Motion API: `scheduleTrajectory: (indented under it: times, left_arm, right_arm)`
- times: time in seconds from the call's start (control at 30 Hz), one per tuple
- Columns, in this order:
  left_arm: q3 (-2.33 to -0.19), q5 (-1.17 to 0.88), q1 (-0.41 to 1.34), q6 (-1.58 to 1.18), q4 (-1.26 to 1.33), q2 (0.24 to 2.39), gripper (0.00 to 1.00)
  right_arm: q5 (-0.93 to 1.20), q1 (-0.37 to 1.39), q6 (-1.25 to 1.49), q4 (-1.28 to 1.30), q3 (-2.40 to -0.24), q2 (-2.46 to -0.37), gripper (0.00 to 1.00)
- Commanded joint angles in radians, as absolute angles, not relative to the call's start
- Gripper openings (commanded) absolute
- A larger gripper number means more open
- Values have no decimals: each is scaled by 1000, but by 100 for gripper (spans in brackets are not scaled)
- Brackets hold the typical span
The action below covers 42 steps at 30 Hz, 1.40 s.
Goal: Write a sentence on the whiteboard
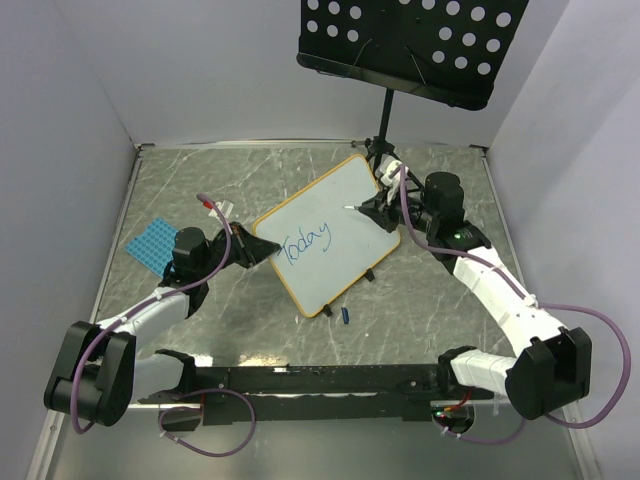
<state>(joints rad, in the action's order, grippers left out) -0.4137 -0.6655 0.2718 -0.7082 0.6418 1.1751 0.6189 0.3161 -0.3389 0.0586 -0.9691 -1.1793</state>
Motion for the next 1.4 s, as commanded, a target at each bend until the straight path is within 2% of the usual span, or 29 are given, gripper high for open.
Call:
scheduleTrajectory:
  times: [0.0, 0.67, 1.13, 1.37]
  left_arm:
    - [-405, -755, 291, -627, 595, 1170, 1]
    - [-407, -756, 290, -624, 591, 1172, 1]
    - [-413, -764, 291, -621, 592, 1180, 1]
    - [-436, -781, 290, -594, 549, 1183, 1]
  right_arm:
    - [655, 310, -367, 5, -954, -1170, 0]
    - [699, 310, -454, -132, -879, -1154, 0]
    - [827, 305, -597, -247, -833, -1178, 0]
    - [862, 305, -595, -386, -779, -1187, 0]
